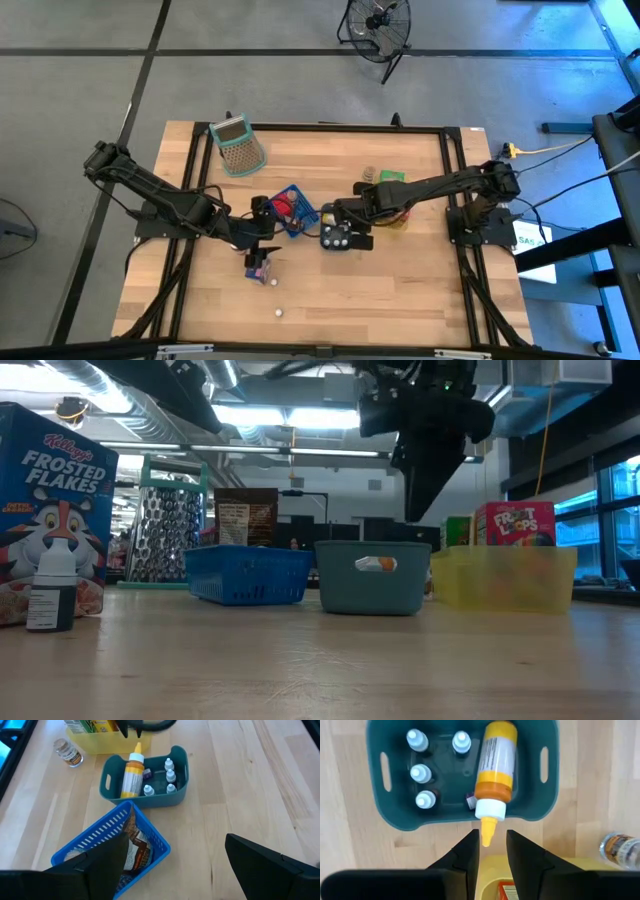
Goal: Pick & Place Kitchen Items
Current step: Adjust the yellow food coloring bottle in the green bin
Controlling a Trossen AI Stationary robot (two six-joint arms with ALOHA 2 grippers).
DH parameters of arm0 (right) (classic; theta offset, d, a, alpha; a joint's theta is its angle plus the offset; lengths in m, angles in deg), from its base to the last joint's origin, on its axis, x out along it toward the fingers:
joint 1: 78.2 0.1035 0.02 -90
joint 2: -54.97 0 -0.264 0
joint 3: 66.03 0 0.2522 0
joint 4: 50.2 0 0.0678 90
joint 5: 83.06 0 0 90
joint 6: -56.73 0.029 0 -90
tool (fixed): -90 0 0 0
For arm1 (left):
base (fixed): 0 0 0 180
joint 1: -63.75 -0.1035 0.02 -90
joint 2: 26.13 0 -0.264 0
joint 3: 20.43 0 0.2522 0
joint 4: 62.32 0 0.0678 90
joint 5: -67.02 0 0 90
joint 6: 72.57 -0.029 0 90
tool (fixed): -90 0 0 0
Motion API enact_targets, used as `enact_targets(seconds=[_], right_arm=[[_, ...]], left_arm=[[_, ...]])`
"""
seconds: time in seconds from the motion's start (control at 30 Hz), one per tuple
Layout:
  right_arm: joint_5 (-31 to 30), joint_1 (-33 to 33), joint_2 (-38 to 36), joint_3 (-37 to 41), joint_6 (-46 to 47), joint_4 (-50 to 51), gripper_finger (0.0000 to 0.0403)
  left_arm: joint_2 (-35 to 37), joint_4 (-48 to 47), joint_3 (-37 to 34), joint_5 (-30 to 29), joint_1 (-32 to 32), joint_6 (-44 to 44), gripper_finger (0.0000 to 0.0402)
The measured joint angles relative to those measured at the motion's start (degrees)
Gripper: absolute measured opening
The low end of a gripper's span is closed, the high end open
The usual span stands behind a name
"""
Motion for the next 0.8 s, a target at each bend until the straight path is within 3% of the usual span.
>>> enact_targets(seconds=[0.4,0.8], right_arm=[[1.33,-0.34,1.82,0.04,0.15,0.13,0.0102],[1.32,-0.34,2.65,0.04,0.22,0.17,0.0147]], left_arm=[[0.00,-0.20,0.00,0.62,-0.01,-0.03,0.0329],[0.00,-0.24,0.01,0.62,0.00,-0.03,0.0329]])
